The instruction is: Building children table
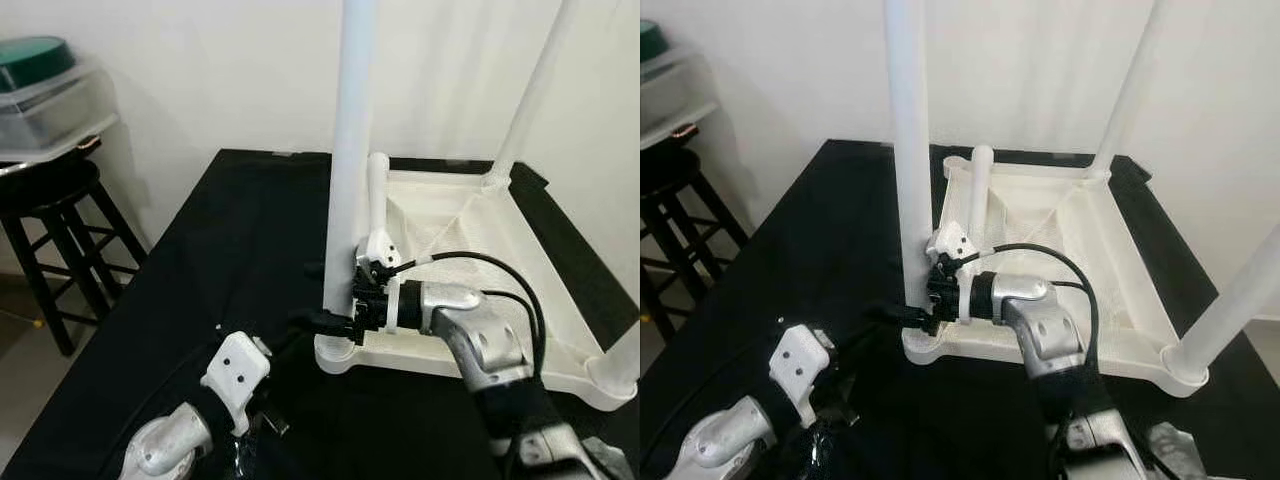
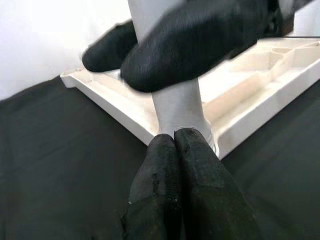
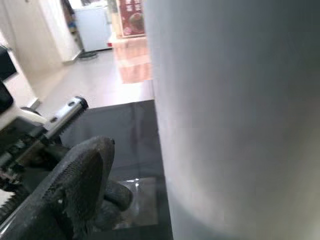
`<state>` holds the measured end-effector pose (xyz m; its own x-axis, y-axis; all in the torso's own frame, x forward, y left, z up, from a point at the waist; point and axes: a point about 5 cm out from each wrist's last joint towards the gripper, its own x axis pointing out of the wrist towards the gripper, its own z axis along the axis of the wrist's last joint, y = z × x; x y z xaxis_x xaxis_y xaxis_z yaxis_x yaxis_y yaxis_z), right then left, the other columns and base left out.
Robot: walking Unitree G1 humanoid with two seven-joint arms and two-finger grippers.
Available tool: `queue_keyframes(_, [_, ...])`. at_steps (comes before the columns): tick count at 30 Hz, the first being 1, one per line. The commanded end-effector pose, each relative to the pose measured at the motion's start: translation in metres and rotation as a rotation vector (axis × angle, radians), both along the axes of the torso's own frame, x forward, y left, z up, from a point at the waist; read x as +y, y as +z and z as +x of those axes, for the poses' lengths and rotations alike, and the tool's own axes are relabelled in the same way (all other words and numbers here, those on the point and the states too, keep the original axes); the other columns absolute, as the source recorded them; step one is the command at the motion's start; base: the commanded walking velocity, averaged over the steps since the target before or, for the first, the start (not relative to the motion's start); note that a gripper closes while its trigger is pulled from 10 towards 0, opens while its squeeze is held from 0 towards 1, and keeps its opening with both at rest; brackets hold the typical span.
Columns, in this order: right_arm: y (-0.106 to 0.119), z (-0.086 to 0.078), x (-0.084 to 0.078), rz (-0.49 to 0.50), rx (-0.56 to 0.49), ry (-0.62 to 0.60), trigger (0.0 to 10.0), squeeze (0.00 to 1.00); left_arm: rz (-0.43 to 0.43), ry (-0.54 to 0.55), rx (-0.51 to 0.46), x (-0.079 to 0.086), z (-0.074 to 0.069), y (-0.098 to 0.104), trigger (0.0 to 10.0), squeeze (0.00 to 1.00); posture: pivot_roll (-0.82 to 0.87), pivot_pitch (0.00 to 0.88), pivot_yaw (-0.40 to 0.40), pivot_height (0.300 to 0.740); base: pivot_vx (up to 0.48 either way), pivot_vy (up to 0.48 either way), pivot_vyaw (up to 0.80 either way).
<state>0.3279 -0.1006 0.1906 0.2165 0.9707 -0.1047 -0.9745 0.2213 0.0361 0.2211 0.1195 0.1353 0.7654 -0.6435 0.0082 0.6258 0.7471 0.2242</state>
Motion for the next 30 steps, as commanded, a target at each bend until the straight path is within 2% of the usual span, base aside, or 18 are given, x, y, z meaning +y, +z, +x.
queue_keyframes(1, [-0.008,0.008,-0.001,-0.017,0.042,0.040,4.4,0.00,0.017,-0.011,0.002,0.001,-0.002,-0.004,10.0,0.00,0.08,0.012,-0.014,0.740,0.000,0.000,0.00])
queue_keyframes(2, [-0.008,0.008,-0.001,-0.017,0.042,0.040,4.4,0.00,0.017,-0.011,0.002,0.001,-0.002,-0.004,10.0,0.00,0.08,0.012,-0.014,0.740,0.000,0.000,0.00])
queue_keyframes(4, [-0.012,0.016,-0.007,-0.058,0.047,0.042,2.7,0.00,0.027,-0.011,-0.003,0.002,-0.004,-0.005,10.0,0.00,0.08,0.014,-0.015,0.740,0.000,0.000,0.00])
queue_keyframes(5, [-0.012,0.016,-0.007,-0.058,0.047,0.042,2.7,0.00,0.027,-0.011,-0.003,0.002,-0.004,-0.005,10.0,0.00,0.08,0.014,-0.015,0.740,0.000,0.000,0.00])
queue_keyframes(6, [-0.012,0.018,-0.011,-0.062,0.052,0.040,0.0,0.00,0.036,-0.009,-0.004,0.003,-0.005,-0.005,10.0,0.00,0.08,0.014,-0.015,0.740,0.000,0.000,0.00])
queue_keyframes(12, [-0.020,0.016,-0.026,-0.053,0.078,0.028,0.0,0.00,0.080,0.007,-0.012,0.008,-0.009,-0.009,10.0,0.00,0.08,0.023,-0.007,0.740,0.000,0.000,0.00])
queue_keyframes(17, [-0.024,0.016,-0.030,-0.054,0.073,0.009,0.0,0.00,0.084,0.016,-0.014,0.010,-0.010,-0.010,10.0,0.00,0.08,0.024,-0.005,0.740,0.000,0.000,0.00])
queue_keyframes(20, [-0.031,0.018,-0.040,-0.108,0.016,-0.191,0.0,0.00,0.090,0.045,-0.025,0.012,-0.013,-0.009,10.0,0.00,0.07,0.039,-0.009,0.740,0.000,0.000,0.00])
queue_keyframes(21, [-0.031,0.018,-0.040,-0.108,0.016,-0.191,0.0,0.00,0.090,0.045,-0.025,0.012,-0.013,-0.009,10.0,0.00,0.07,0.039,-0.009,0.740,0.000,0.000,0.00])
queue_keyframes(22, [-0.039,0.016,-0.036,-0.132,0.031,-0.359,0.0,0.00,0.096,0.060,-0.028,0.013,-0.015,-0.009,10.0,0.00,0.08,0.048,-0.021,0.740,0.000,0.000,0.00])
queue_keyframes(23, [-0.043,0.014,-0.034,-0.150,0.044,-0.476,0.0,0.00,0.100,0.071,-0.029,0.013,-0.016,-0.009,10.0,0.00,0.07,0.052,-0.023,0.740,0.000,0.000,0.00])
queue_keyframes(24, [-0.043,0.014,-0.034,-0.150,0.044,-0.476,0.0,0.00,0.100,0.071,-0.029,0.013,-0.016,-0.009,10.0,0.00,0.07,0.052,-0.023,0.740,0.000,0.000,0.00])
queue_keyframes(25, [-0.049,0.002,-0.021,-0.004,0.108,-0.924,0.0,0.00,0.097,0.090,-0.026,0.015,-0.019,-0.009,10.0,0.00,0.07,0.058,-0.016,0.740,0.000,0.000,0.00])
queue_keyframes(26, [-0.049,0.002,-0.021,-0.004,0.108,-0.924,0.0,0.00,0.097,0.090,-0.026,0.015,-0.019,-0.009,10.0,0.00,0.07,0.058,-0.016,0.740,0.000,0.000,0.00])
queue_keyframes(27, [-0.061,-0.022,0.002,0.039,0.208,-0.931,0.0,0.00,0.087,0.095,-0.023,0.016,-0.020,-0.009,10.0,0.00,0.07,0.071,-0.010,0.740,0.000,0.000,0.00])
queue_keyframes(28, [-0.061,-0.022,0.002,0.039,0.208,-0.931,0.0,0.00,0.087,0.095,-0.023,0.016,-0.020,-0.009,10.0,0.00,0.07,0.071,-0.010,0.740,0.000,0.000,0.00])
queue_keyframes(29, [-0.065,-0.040,0.016,0.069,0.275,-0.917,0.0,0.00,0.080,0.099,-0.022,0.017,-0.020,-0.009,10.0,0.00,0.07,0.071,-0.010,0.740,0.000,0.000,0.00])
queue_keyframes(30, [-0.065,-0.045,0.026,0.062,0.285,-0.832,0.0,0.00,0.067,0.087,-0.018,0.016,-0.019,-0.010,10.0,0.00,0.05,0.052,0.004,0.740,0.000,0.000,0.00])
